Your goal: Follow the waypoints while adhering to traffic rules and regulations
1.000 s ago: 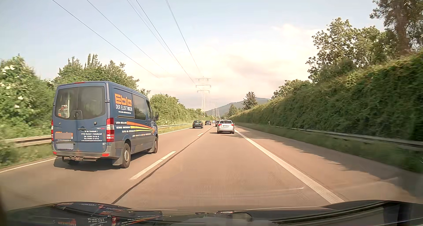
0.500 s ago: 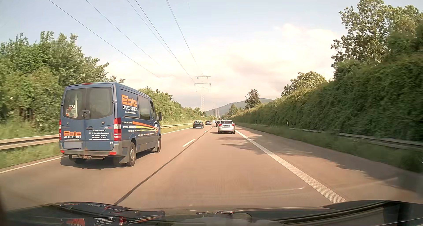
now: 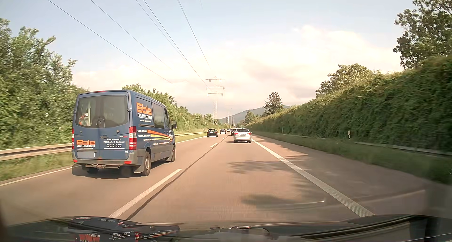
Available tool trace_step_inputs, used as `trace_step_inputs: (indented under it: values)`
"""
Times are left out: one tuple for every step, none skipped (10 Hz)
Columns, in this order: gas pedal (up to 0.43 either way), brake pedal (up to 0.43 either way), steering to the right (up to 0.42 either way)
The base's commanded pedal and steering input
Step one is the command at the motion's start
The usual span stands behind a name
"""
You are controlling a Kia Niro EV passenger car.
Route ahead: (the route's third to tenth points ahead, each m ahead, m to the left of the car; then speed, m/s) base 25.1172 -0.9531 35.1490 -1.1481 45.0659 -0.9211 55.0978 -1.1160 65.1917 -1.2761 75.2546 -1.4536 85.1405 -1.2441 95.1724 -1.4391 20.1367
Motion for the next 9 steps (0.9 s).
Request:
trace_step_inputs:
  values:
    - [0.157, 0.000, 0.002]
    - [0.157, 0.000, 0.002]
    - [0.157, 0.000, 0.002]
    - [0.157, 0.000, 0.002]
    - [0.157, 0.000, 0.002]
    - [0.157, 0.000, 0.002]
    - [0.157, 0.000, 0.002]
    - [0.169, 0.000, 0.002]
    - [0.169, 0.000, 0.002]
